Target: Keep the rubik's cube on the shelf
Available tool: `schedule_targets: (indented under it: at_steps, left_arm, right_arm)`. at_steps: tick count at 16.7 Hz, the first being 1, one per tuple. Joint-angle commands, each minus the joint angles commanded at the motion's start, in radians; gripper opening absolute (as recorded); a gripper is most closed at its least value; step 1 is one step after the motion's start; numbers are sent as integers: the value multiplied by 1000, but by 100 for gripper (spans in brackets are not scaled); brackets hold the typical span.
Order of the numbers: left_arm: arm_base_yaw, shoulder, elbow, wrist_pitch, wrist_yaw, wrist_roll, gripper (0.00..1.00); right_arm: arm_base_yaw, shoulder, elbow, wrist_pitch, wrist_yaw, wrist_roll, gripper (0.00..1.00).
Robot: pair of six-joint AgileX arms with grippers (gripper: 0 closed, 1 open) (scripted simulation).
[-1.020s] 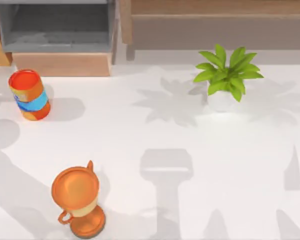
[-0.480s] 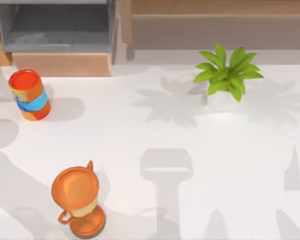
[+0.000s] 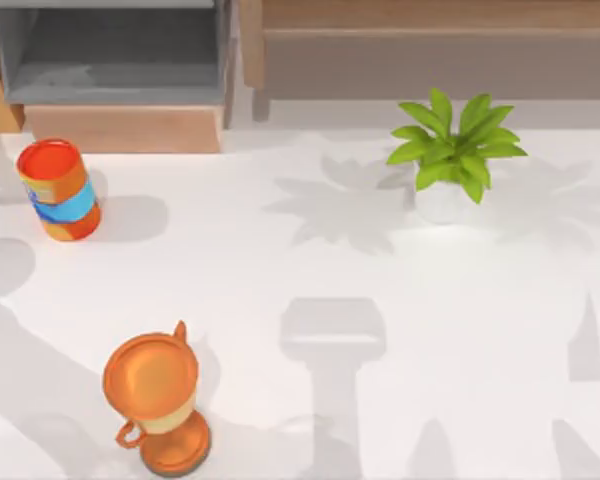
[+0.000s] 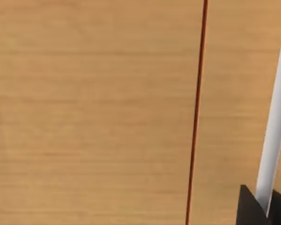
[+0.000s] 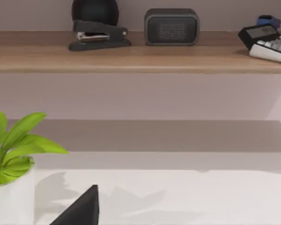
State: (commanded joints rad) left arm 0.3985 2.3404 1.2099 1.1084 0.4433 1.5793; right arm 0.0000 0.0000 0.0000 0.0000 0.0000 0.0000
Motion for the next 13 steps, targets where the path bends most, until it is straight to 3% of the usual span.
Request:
schedule_targets:
  at_steps: [8, 13]
  left_arm:
    - [59, -105, -256, 127, 55, 1, 0]
    - [63, -119, -270, 142, 65, 3, 0]
  right_arm:
    - [0, 0, 0, 0, 0, 0, 100]
    - [0, 0, 0, 0, 0, 0, 100]
